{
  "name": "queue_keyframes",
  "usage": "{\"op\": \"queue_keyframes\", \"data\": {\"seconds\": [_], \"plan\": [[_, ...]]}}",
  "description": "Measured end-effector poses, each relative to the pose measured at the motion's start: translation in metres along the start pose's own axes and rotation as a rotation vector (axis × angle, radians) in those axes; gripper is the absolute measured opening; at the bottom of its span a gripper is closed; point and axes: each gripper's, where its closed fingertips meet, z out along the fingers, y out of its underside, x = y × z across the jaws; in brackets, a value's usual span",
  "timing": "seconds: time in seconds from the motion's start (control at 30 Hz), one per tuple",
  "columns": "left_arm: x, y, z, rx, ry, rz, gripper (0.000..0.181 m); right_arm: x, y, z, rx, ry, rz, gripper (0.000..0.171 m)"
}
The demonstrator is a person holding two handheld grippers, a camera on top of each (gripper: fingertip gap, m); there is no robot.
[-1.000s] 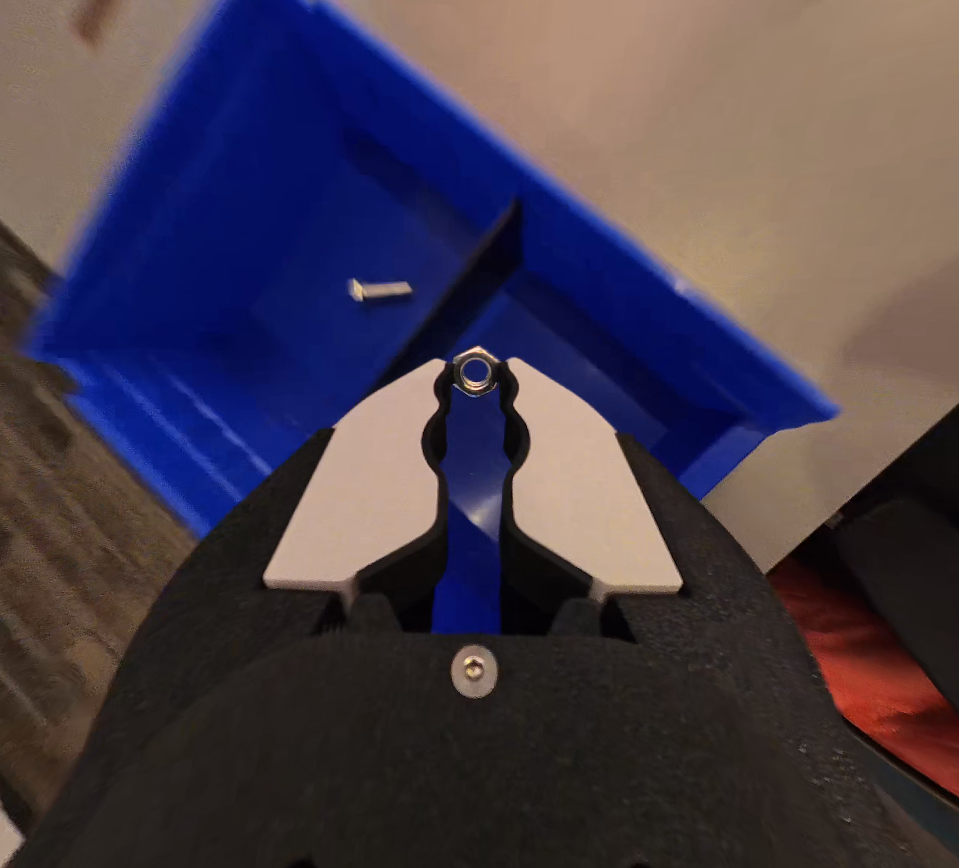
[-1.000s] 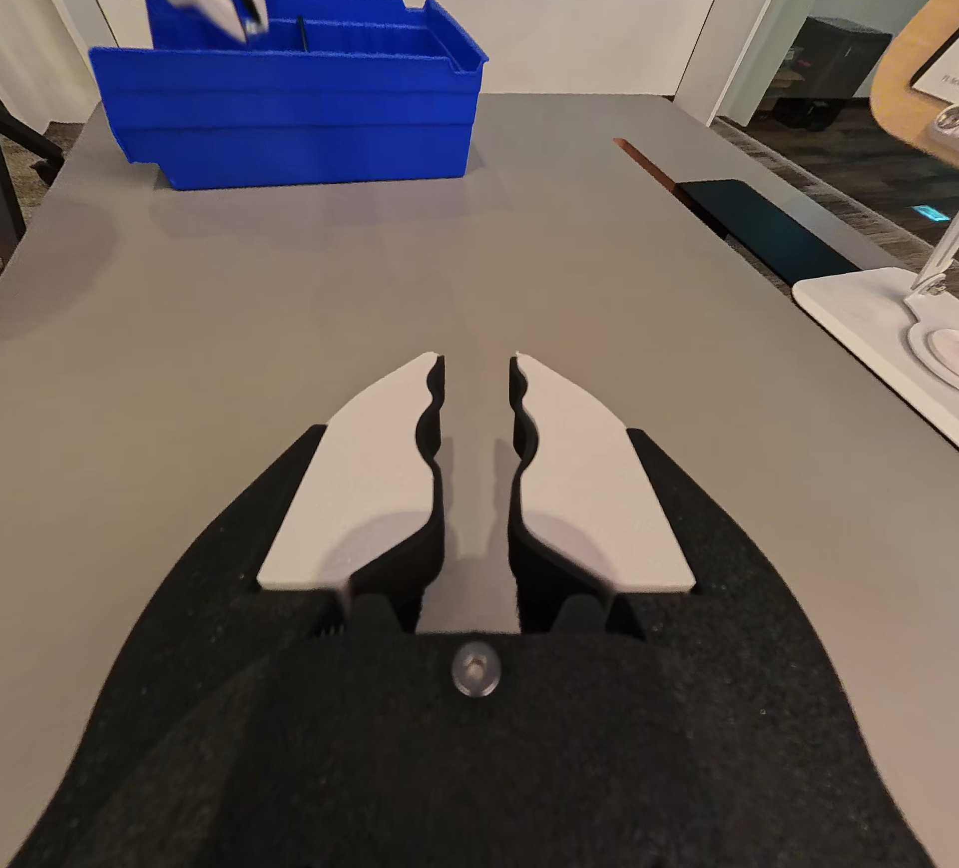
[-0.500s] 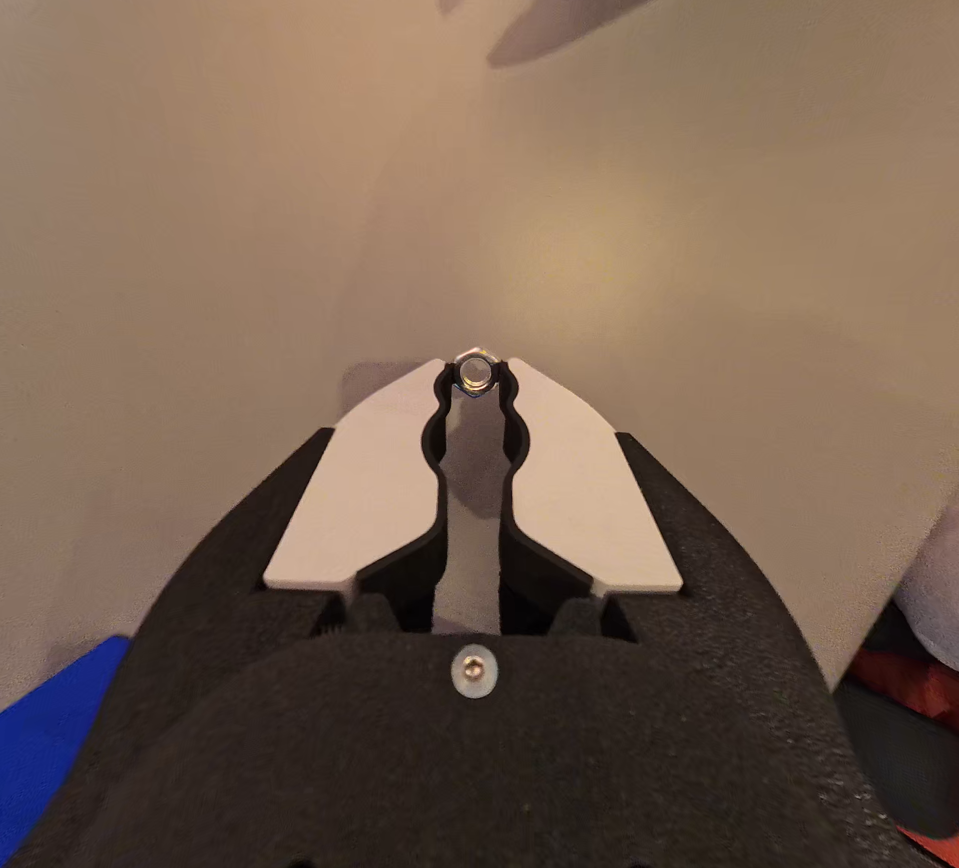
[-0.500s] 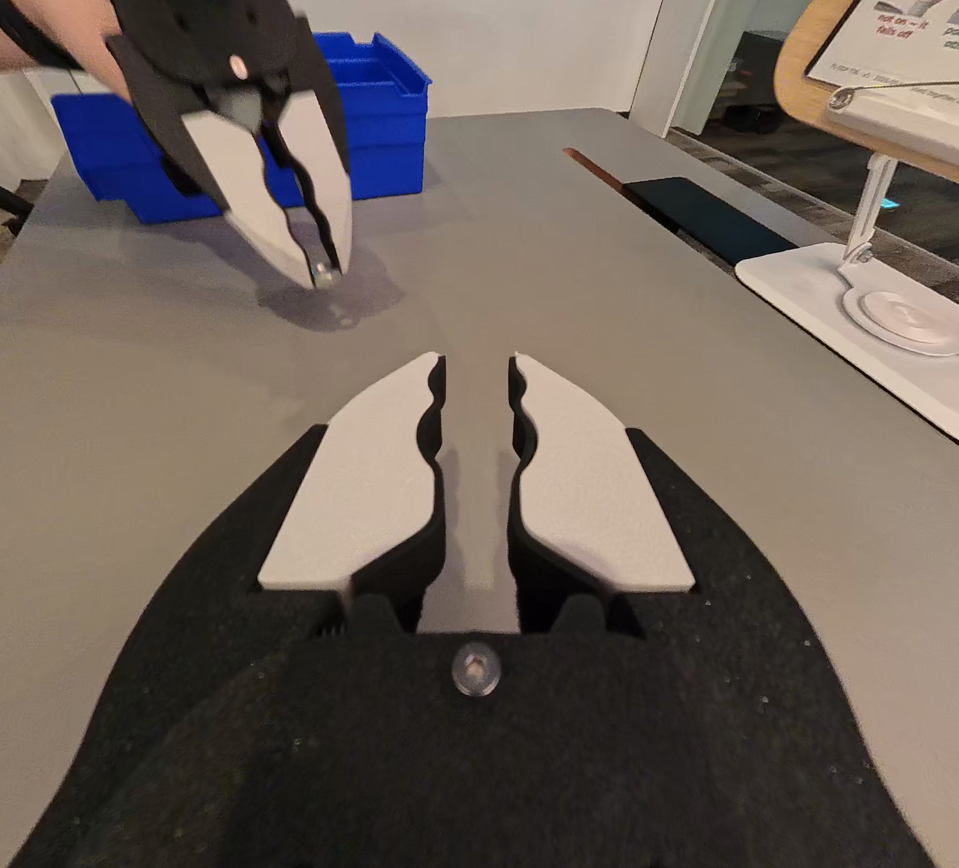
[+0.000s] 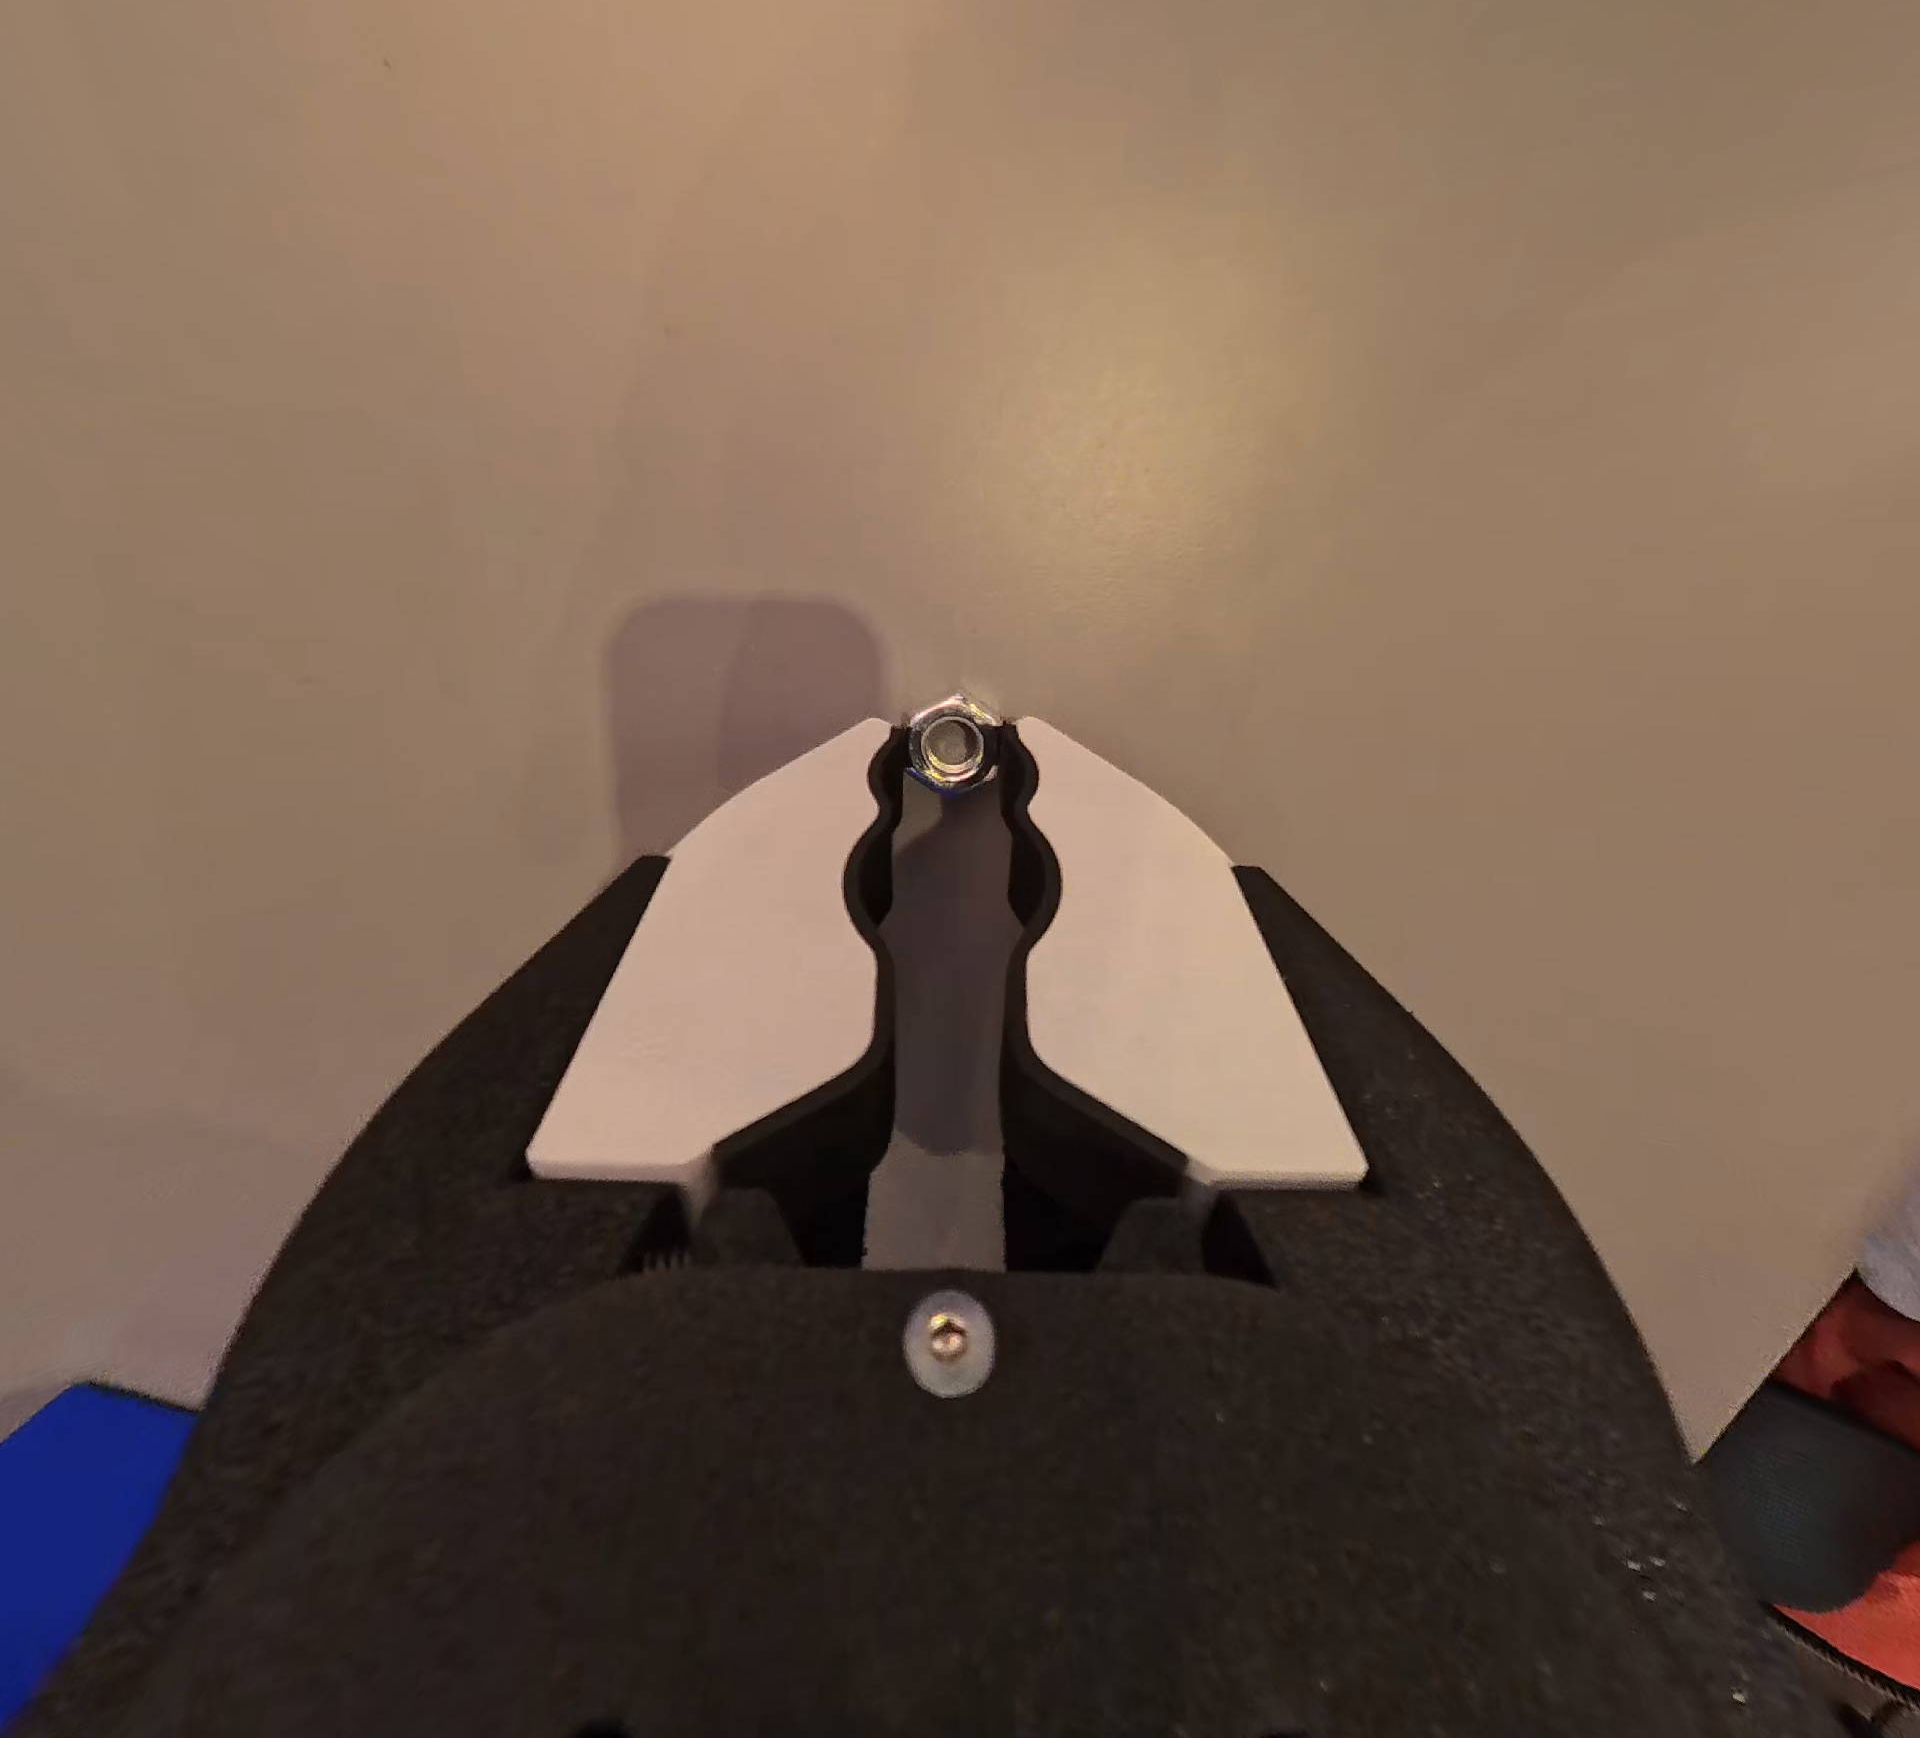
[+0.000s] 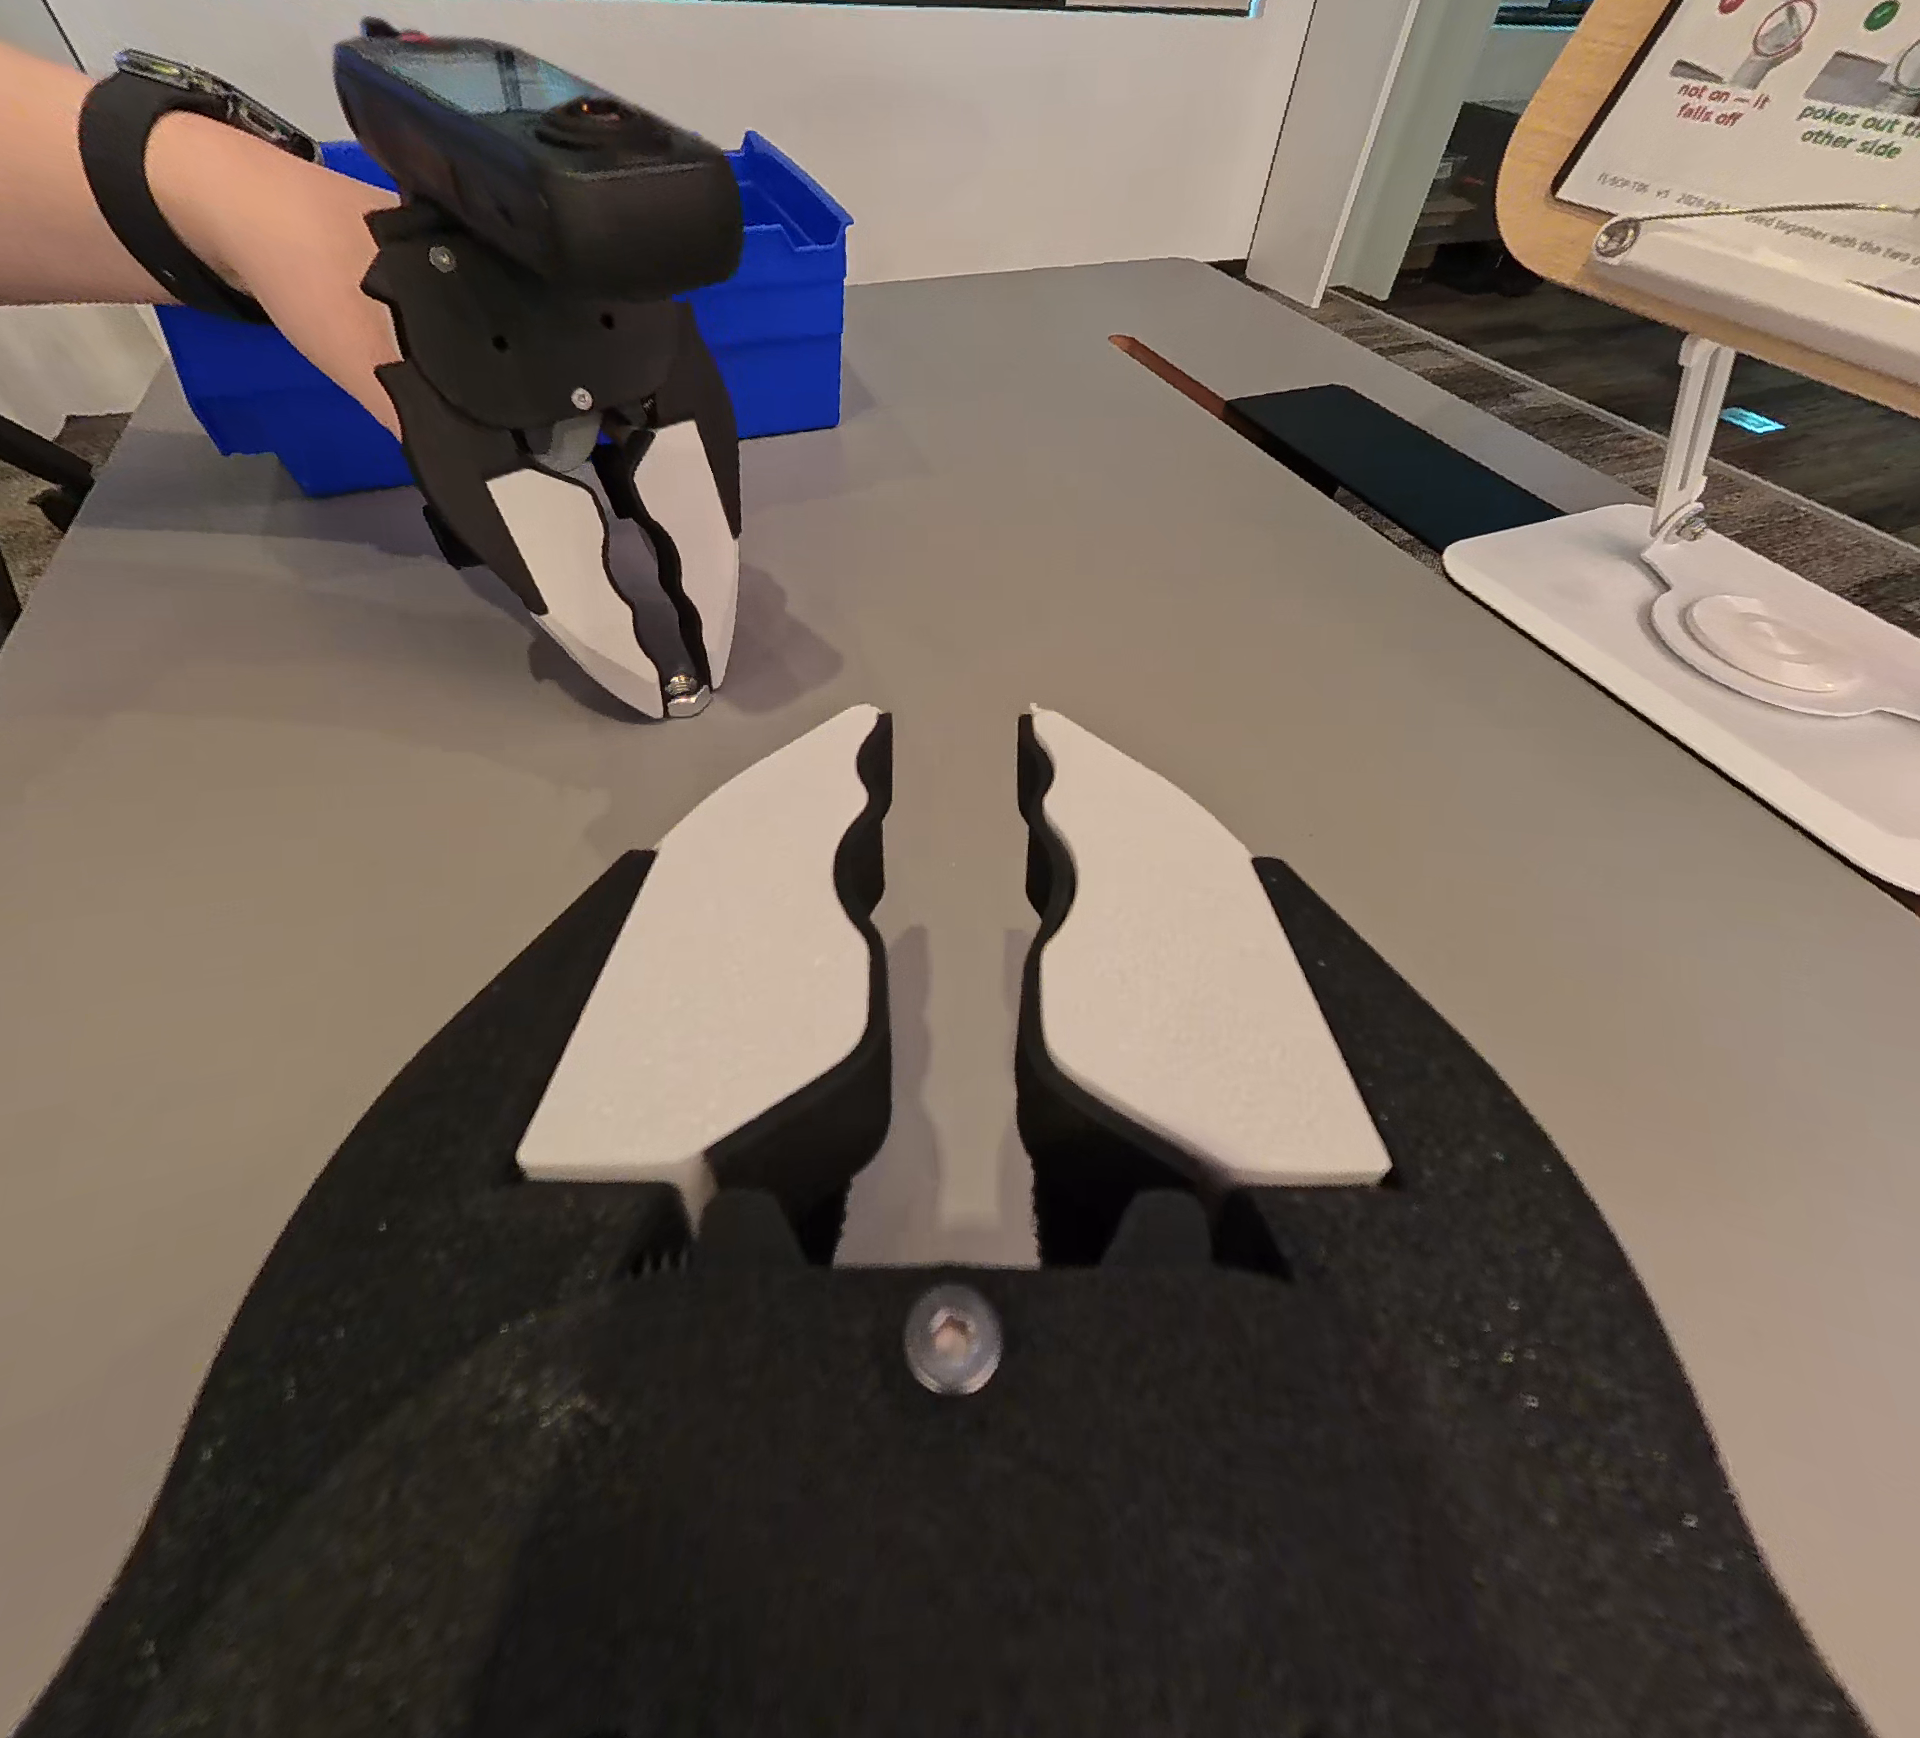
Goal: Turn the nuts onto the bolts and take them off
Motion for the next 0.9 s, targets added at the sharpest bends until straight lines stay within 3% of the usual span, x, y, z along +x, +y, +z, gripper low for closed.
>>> {"op": "queue_keyframes", "data": {"seconds": [0.13, 0.2, 0.3, 0.37, 0.47, 0.57, 0.63, 0.77, 0.9], "plan": [[0.001, -0.001, 0.000, 0.026, 0.007, -0.004, 0.019, 0.000, 0.000, -0.001, -0.001, -0.006, 0.008, 0.022], [0.003, -0.002, -0.001, 0.041, 0.025, -0.025, 0.044, 0.000, 0.000, -0.001, -0.004, -0.003, 0.004, 0.022], [0.000, -0.008, -0.022, 0.119, 0.014, -0.032, 0.048, 0.000, 0.000, -0.003, -0.001, -0.004, 0.003, 0.022], [-0.007, -0.010, -0.058, 0.216, -0.025, -0.004, 0.044, 0.000, 0.002, -0.005, -0.002, -0.005, 0.006, 0.022], [-0.038, 0.012, -0.136, 0.256, -0.208, 0.101, 0.046, 0.001, 0.002, -0.007, 0.001, -0.007, 0.011, 0.022], [-0.084, 0.068, -0.203, 0.100, -0.439, 0.277, 0.049, -0.001, -0.002, -0.008, 0.018, -0.021, 0.025, 0.022], [-0.110, 0.108, -0.224, -0.030, -0.505, 0.330, 0.045, -0.003, -0.004, -0.008, 0.013, -0.025, 0.019, 0.022], [-0.148, 0.167, -0.217, -0.217, -0.503, 0.397, 0.042, -0.008, -0.008, -0.008, 0.006, -0.028, -0.009, 0.022], [-0.157, 0.191, -0.178, -0.266, -0.412, 0.506, 0.042, -0.010, -0.003, -0.004, -0.010, -0.045, 0.008, 0.023]]}}
